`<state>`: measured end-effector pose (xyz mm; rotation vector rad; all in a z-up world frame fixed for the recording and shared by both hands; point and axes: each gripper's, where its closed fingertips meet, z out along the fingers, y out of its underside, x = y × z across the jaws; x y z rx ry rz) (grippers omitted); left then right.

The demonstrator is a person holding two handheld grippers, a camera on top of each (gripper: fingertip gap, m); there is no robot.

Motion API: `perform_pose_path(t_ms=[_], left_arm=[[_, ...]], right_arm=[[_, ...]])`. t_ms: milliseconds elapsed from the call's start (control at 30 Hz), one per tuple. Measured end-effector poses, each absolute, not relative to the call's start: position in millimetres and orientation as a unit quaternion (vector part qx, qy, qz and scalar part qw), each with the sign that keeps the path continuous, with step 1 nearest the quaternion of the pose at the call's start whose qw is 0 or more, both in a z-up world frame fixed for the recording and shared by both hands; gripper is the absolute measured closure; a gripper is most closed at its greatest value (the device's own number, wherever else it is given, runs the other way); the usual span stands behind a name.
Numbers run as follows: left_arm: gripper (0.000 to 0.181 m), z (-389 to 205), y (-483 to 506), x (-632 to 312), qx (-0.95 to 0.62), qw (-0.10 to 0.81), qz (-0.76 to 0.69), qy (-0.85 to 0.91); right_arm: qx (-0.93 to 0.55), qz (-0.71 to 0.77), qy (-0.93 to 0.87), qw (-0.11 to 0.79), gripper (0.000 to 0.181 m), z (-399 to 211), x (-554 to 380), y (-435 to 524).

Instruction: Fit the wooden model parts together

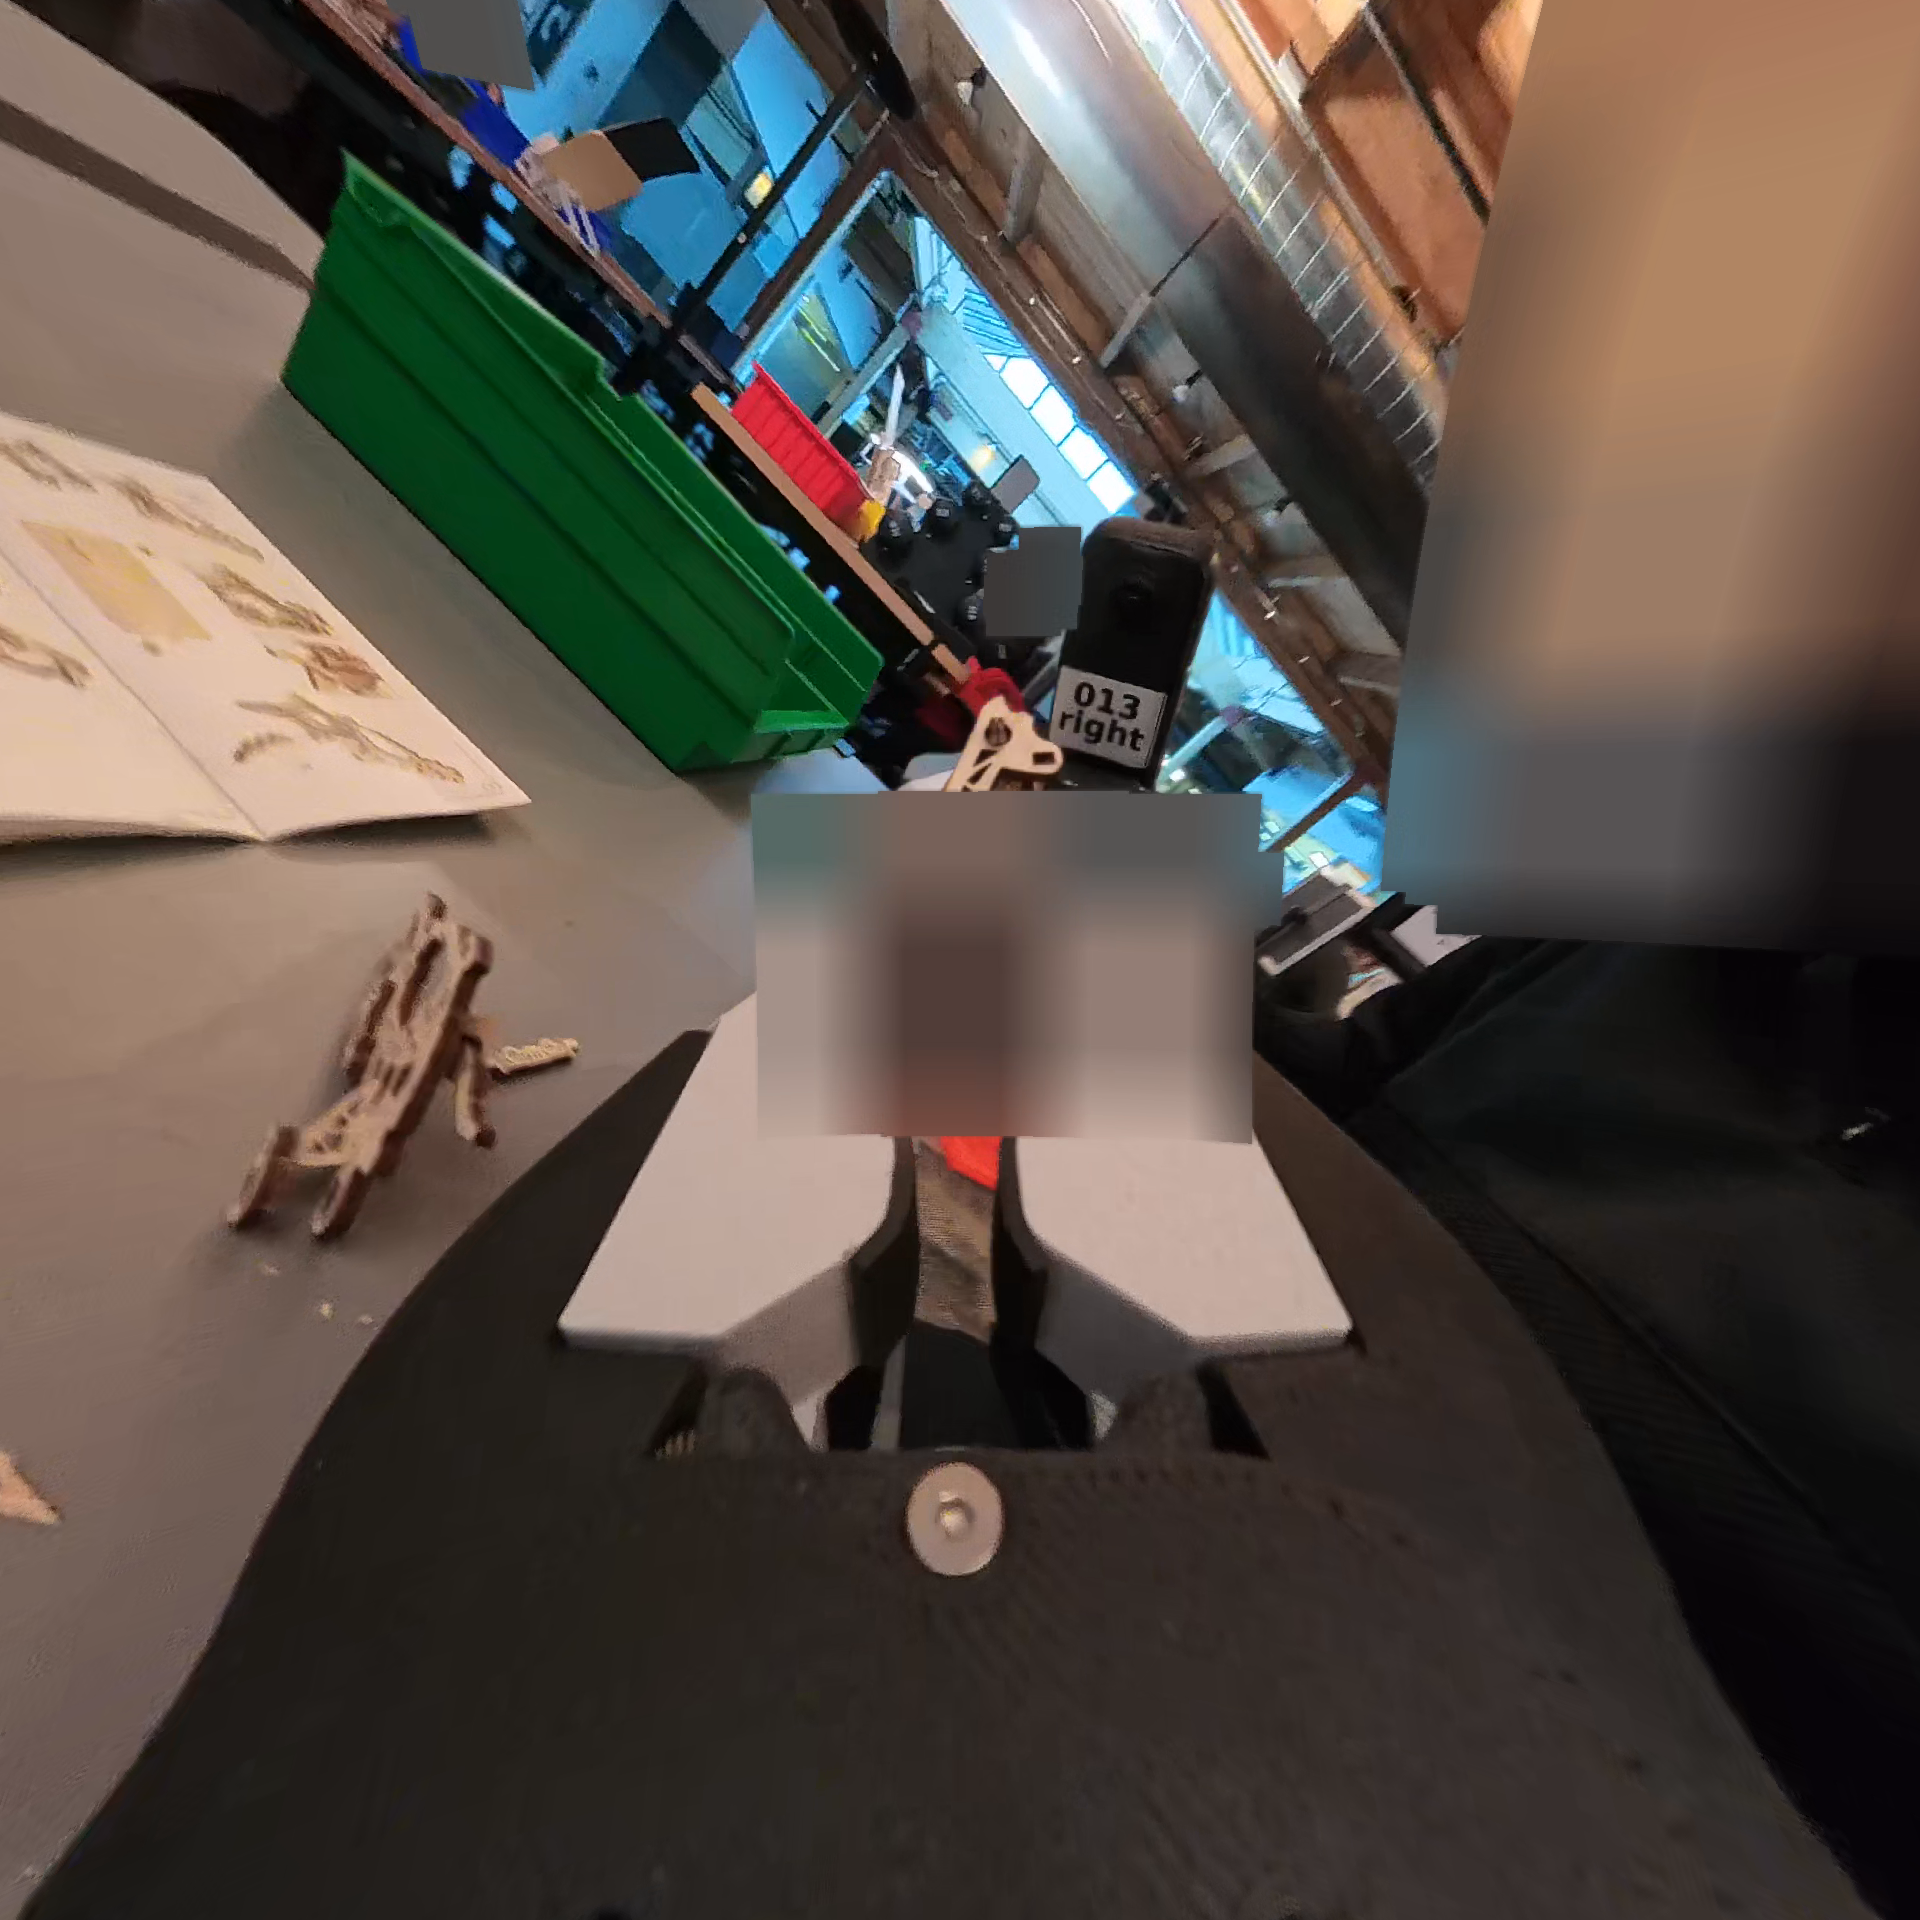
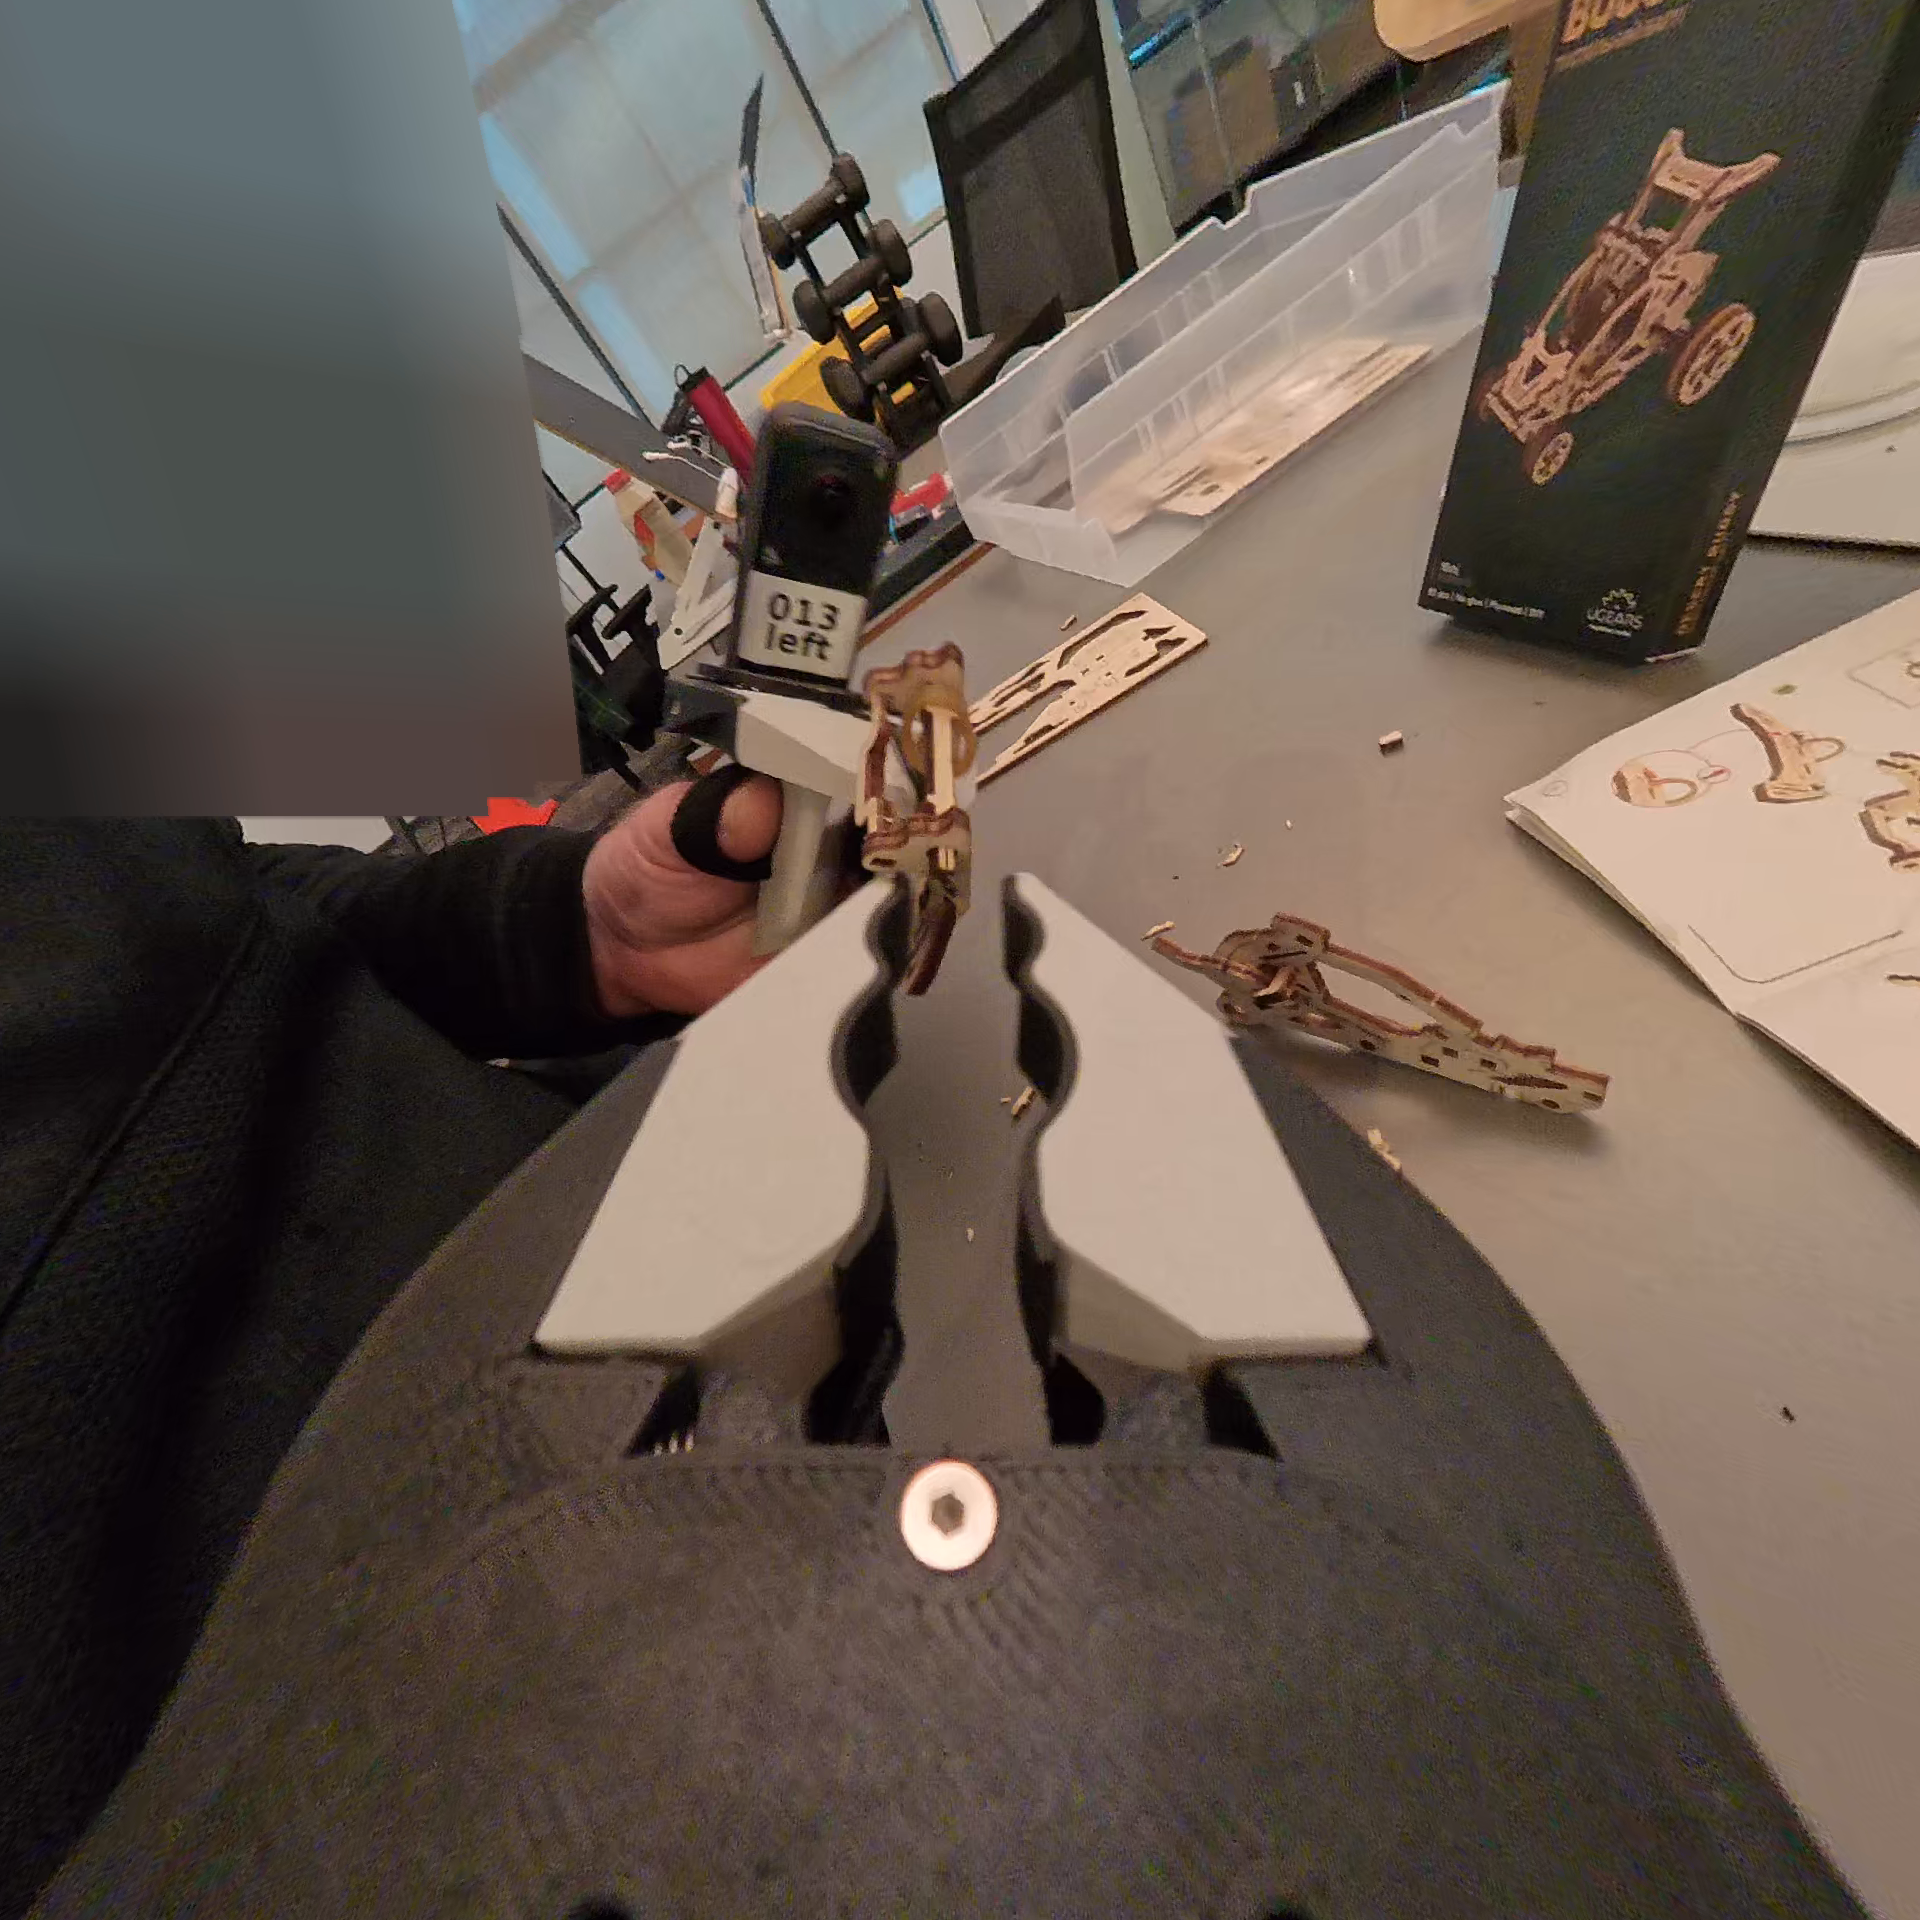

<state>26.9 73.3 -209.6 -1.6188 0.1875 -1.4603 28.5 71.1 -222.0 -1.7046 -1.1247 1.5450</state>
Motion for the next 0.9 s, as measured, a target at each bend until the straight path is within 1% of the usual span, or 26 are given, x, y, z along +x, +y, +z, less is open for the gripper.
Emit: perform_pose_path(t_ms=[33, 67, 167, 267, 333, 367, 500, 600, 767, 833, 900], left_arm=[[0.18, -206, 75, 25, -0.66, 0.475, -0.576, 0.086], [0.18, -203, 77, 23, -0.667, 0.492, -0.551, 0.095], [0.18, -203, 80, 18, -0.706, 0.535, -0.433, 0.166], [0.18, -207, 84, 14, -0.738, 0.561, -0.267, 0.262], [0.18, -204, 86, 12, -0.735, 0.579, -0.161, 0.314], [0.18, -203, 86, 13, -0.729, 0.583, -0.119, 0.339], [0.18, -200, 86, 17, -0.693, 0.59, 0.006, 0.414], [0.18, -200, 84, 20, -0.663, 0.585, 0.075, 0.461], [0.18, -199, 79, 26, -0.631, 0.577, 0.124, 0.504], [0.179, -199, 76, 30, -0.621, 0.577, 0.124, 0.516], [0.179, -198, 75, 32, -0.615, 0.579, 0.124, 0.521]], right_arm=[[-0.643, 0.577, -0.421, 0.278, 0.153, -224, 29, 72], [-0.647, 0.576, -0.42, 0.271, 0.147, -226, 29, 72], [-0.666, 0.569, -0.408, 0.257, 0.138, -232, 34, 78], [-0.678, 0.571, -0.393, 0.244, 0.135, -232, 38, 82], [-0.683, 0.579, -0.378, 0.235, 0.127, -227, 37, 83], [-0.682, 0.582, -0.376, 0.234, 0.126, -225, 36, 83], [-0.675, 0.614, -0.346, 0.219, 0.118, -215, 34, 87], [-0.662, 0.645, -0.333, 0.187, 0.108, -211, 31, 83], [-0.633, 0.676, -0.338, 0.167, 0.108, -204, 27, 76], [-0.627, 0.681, -0.343, 0.161, 0.114, -204, 24, 73], [-0.617, 0.686, -0.354, 0.154, 0.126, -204, 23, 69]])
